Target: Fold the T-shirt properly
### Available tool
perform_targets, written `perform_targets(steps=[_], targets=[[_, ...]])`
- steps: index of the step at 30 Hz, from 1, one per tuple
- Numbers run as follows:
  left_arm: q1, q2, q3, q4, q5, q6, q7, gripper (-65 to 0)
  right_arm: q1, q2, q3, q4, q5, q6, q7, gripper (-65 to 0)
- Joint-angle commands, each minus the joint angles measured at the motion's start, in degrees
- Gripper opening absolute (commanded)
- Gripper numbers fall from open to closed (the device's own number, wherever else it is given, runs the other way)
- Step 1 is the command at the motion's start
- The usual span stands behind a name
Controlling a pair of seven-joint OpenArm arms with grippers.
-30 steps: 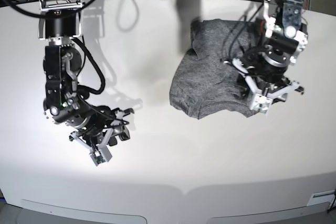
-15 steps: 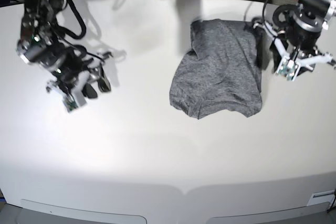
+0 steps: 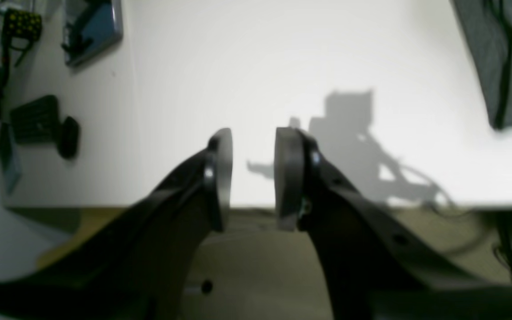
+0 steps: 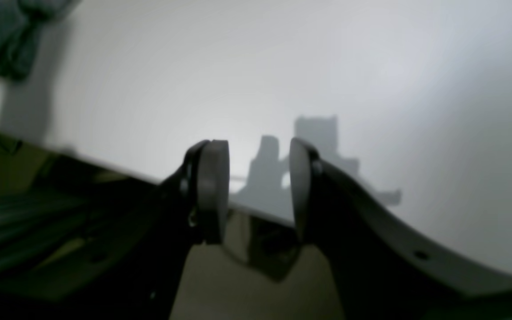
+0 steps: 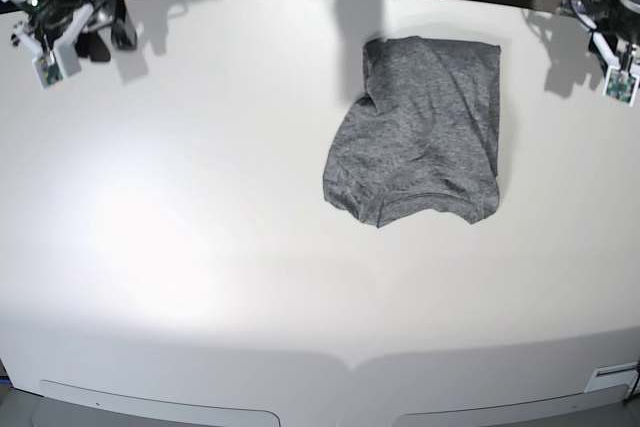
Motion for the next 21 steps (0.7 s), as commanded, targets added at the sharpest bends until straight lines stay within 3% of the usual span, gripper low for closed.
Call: perform_targets(steps=[1, 7, 13, 18, 21], targets=[[1.6, -0.7, -1.4, 1.0, 1.0, 0.9, -0.5, -49.6, -2.1, 0.0, 0.4, 1.0, 0.9, 0.2, 0.7, -41.9], [9.2, -0.7, -4.1, 0.5, 2.3, 0.9, -3.3, -49.6, -12.3, -2.8, 0.4, -0.3, 0.6, 0.8, 0.9, -41.9], [11.3, -0.5, -4.4, -13.3, 1.2, 0.4, -6.1, -49.6, -19.5, -2.6, -0.5, -8.0, 0.6, 1.1, 3.5, -41.9], [11.4, 3.0, -4.4, -27.6, 1.0, -5.5, -10.1, -49.6, -19.7, -2.3, -5.5, -20.0, 0.2, 1.1, 4.4, -41.9], [11.3, 5.7, -4.4, -35.2, -1.8, -9.2, -16.9, -49.6, -19.6, 0.6, -12.4, -29.1, -2.0, 1.1, 10.3, -41.9]])
